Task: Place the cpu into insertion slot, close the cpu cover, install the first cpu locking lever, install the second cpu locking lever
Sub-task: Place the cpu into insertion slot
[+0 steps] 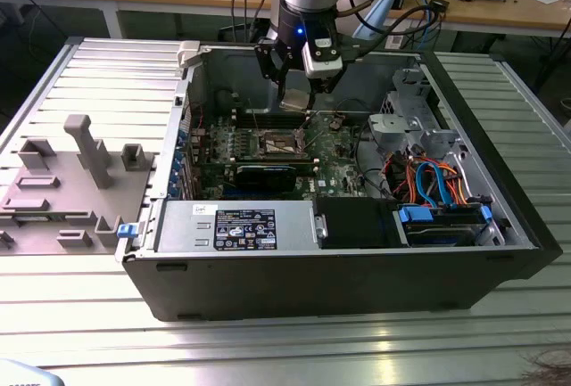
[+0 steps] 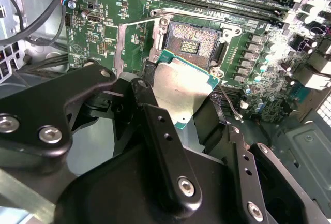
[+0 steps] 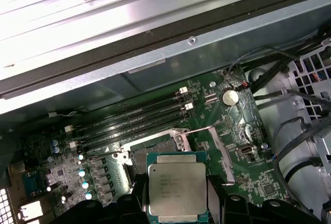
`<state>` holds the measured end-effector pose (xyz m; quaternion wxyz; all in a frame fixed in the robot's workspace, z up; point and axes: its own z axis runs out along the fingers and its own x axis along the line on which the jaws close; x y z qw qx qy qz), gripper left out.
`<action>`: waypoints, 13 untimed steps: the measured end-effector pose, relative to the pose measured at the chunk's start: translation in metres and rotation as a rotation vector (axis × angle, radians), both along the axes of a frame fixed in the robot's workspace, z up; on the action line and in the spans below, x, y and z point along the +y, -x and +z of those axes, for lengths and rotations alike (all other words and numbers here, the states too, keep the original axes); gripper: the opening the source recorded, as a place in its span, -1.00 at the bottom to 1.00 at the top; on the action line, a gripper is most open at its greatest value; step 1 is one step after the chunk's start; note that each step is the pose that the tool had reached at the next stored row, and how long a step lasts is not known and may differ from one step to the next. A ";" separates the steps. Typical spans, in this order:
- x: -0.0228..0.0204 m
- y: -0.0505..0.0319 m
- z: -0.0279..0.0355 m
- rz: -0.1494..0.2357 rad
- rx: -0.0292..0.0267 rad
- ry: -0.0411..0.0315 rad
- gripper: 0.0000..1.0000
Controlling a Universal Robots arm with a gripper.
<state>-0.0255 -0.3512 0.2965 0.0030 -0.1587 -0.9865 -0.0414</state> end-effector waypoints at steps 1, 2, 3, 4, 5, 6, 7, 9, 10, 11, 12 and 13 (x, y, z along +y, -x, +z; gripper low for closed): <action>0.0000 0.0000 0.0000 -0.001 0.0000 0.0000 0.09; 0.0000 0.0000 0.0000 -0.002 0.0000 0.0000 0.09; 0.0000 0.0000 0.0000 -0.002 0.0000 0.0000 0.09; 0.0000 0.0000 -0.0001 -0.003 0.0000 0.0000 0.09; 0.0000 0.0000 -0.0001 -0.004 0.0000 0.0000 0.09; 0.0000 0.0000 -0.0001 -0.005 0.0000 0.0001 0.09; 0.0000 0.0000 -0.0001 -0.006 0.0000 0.0000 0.09; 0.0000 0.0000 -0.0001 -0.007 0.0000 0.0000 0.09; 0.0000 0.0000 -0.0001 -0.008 0.0000 0.0000 0.09; 0.0000 0.0000 -0.0001 -0.009 0.0000 0.0000 0.09; 0.0000 0.0000 -0.0001 -0.009 0.0000 0.0000 0.09; 0.0000 0.0000 -0.0001 -0.010 0.0000 0.0000 0.09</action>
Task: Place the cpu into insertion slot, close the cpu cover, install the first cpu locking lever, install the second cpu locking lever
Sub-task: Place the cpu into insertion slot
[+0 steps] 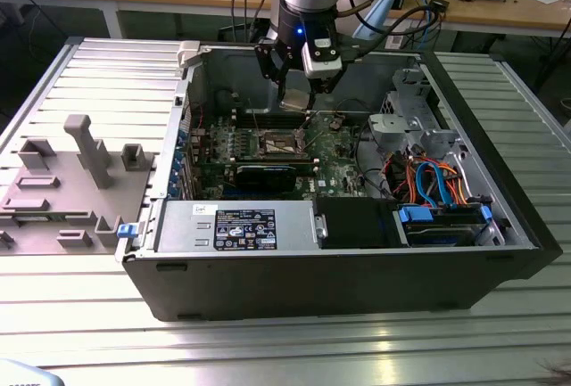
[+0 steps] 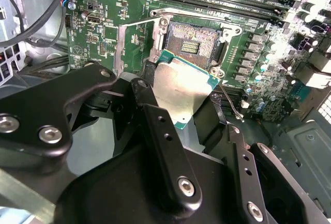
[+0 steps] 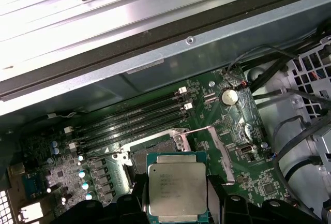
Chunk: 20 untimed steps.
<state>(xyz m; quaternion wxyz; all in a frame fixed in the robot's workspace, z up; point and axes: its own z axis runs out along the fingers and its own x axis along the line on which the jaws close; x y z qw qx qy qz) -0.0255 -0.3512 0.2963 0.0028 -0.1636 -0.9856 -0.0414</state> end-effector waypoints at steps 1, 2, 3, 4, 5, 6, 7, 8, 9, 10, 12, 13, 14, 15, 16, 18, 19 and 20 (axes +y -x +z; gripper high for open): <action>0.0000 0.0000 0.0000 -0.001 0.0000 0.0000 0.09; 0.0000 0.0000 0.0000 -0.001 0.0000 0.0000 0.09; 0.0000 0.0000 0.0000 -0.002 0.0000 0.0000 0.09; 0.0000 0.0000 -0.0001 -0.003 0.0001 0.0000 0.09; 0.0000 0.0000 0.0000 -0.004 0.0001 0.0001 0.09; 0.0000 0.0000 -0.0001 -0.006 0.0000 -0.0001 0.09; 0.0000 0.0000 -0.0001 -0.008 0.0000 0.0001 0.09; 0.0000 0.0000 -0.0001 -0.011 0.0001 0.0001 0.09; 0.0000 0.0000 -0.0002 -0.015 0.0000 0.0003 0.09; 0.0000 0.0000 -0.0003 -0.018 0.0000 0.0005 0.09; 0.0000 0.0000 -0.0006 -0.022 0.0000 0.0018 0.09; 0.0000 0.0000 -0.0006 -0.024 0.0000 0.0023 0.09; 0.0000 0.0000 -0.0006 -0.025 0.0000 0.0026 0.09; 0.0000 0.0000 -0.0007 -0.026 0.0000 0.0029 0.09; 0.0000 0.0000 -0.0007 -0.027 0.0000 0.0031 0.09; 0.0000 0.0000 -0.0008 -0.030 0.0000 0.0036 0.09; 0.0000 0.0000 -0.0009 -0.031 0.0000 0.0038 0.09; 0.0000 0.0000 -0.0010 -0.033 0.0001 0.0041 0.09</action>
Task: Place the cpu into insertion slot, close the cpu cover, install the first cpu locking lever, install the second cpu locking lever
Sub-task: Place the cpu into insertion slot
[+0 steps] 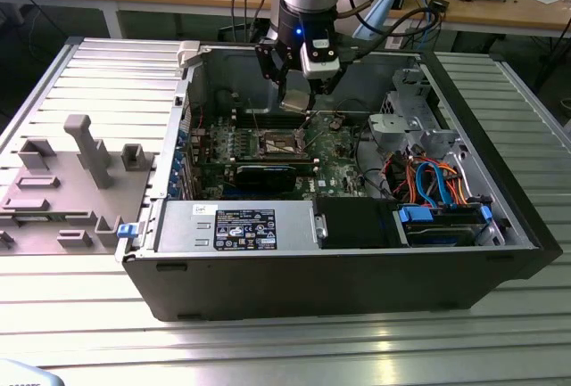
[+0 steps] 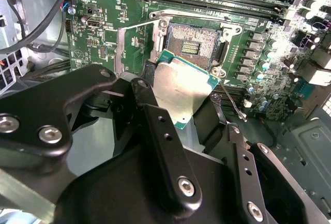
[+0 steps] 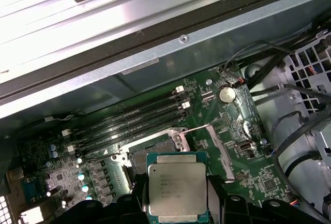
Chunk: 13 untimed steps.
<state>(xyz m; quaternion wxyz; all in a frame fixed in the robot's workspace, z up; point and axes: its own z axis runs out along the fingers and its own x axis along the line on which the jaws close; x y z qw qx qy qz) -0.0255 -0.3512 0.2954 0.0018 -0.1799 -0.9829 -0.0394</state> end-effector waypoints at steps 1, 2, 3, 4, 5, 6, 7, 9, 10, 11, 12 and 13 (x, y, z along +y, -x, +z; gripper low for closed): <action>0.0000 0.0000 -0.0001 -0.002 0.0000 0.0002 0.09; 0.0000 0.0000 -0.0002 -0.003 0.0000 0.0003 0.09; 0.0000 0.0000 -0.0002 -0.004 0.0000 0.0005 0.09; 0.0000 0.0000 -0.0003 -0.006 0.0000 0.0006 0.09; 0.0000 0.0000 -0.0003 -0.007 0.0000 0.0009 0.09; 0.0000 0.0000 -0.0004 -0.009 -0.0001 0.0011 0.09; 0.0000 0.0000 -0.0004 -0.010 0.0000 0.0013 0.09; 0.0000 0.0000 -0.0005 -0.012 -0.0001 0.0016 0.09; 0.0000 0.0000 -0.0006 -0.013 0.0000 0.0017 0.09; 0.0000 0.0000 -0.0006 -0.015 -0.0001 0.0019 0.09; 0.0000 0.0000 -0.0006 -0.016 -0.0001 0.0021 0.09; 0.0000 0.0000 -0.0007 -0.018 -0.0001 0.0024 0.09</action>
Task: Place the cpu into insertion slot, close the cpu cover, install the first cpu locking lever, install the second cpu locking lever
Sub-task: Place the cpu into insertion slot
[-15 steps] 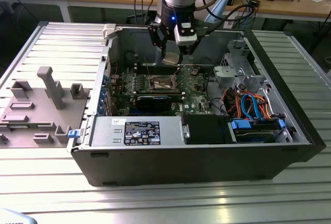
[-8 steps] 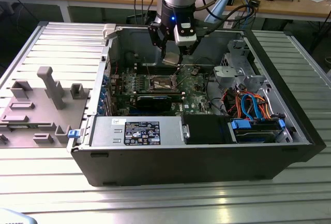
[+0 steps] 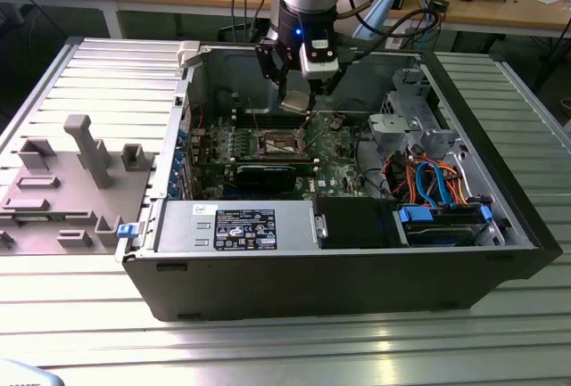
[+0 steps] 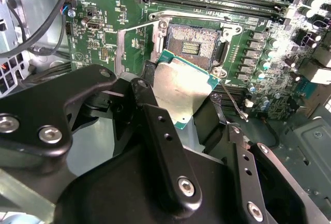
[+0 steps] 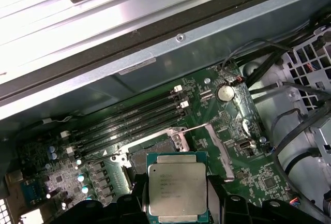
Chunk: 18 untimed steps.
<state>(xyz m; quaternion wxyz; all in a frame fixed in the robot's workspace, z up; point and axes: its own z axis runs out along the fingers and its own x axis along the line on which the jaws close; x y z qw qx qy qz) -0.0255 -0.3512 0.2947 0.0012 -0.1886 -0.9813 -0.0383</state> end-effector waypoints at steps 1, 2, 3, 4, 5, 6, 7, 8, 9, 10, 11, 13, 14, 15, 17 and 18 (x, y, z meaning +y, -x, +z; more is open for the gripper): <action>0.0000 0.0000 0.0000 -0.001 0.0000 0.0001 0.09; 0.0000 0.0000 -0.0001 -0.002 0.0000 0.0002 0.09; 0.0000 0.0000 -0.0001 -0.003 0.0000 0.0002 0.09; 0.0000 0.0000 -0.0002 -0.005 0.0000 0.0002 0.09; 0.0000 0.0000 -0.0002 -0.006 0.0000 0.0004 0.09; 0.0000 0.0000 -0.0002 -0.007 0.0000 0.0005 0.09; 0.0000 0.0000 -0.0003 -0.009 0.0000 0.0006 0.09; 0.0000 0.0000 -0.0004 -0.010 0.0000 0.0007 0.09; 0.0000 0.0000 -0.0004 -0.011 0.0000 0.0008 0.09; 0.0000 0.0000 -0.0005 -0.013 0.0000 0.0008 0.09; 0.0000 0.0000 -0.0005 -0.014 0.0000 0.0008 0.09; 0.0000 0.0000 -0.0006 -0.016 0.0000 0.0009 0.09; 0.0000 0.0000 -0.0007 -0.018 0.0000 0.0009 0.09; 0.0000 0.0000 -0.0007 -0.019 0.0000 0.0010 0.09; 0.0000 0.0000 -0.0008 -0.021 0.0000 0.0011 0.09; 0.0000 0.0000 -0.0008 -0.022 0.0000 0.0012 0.09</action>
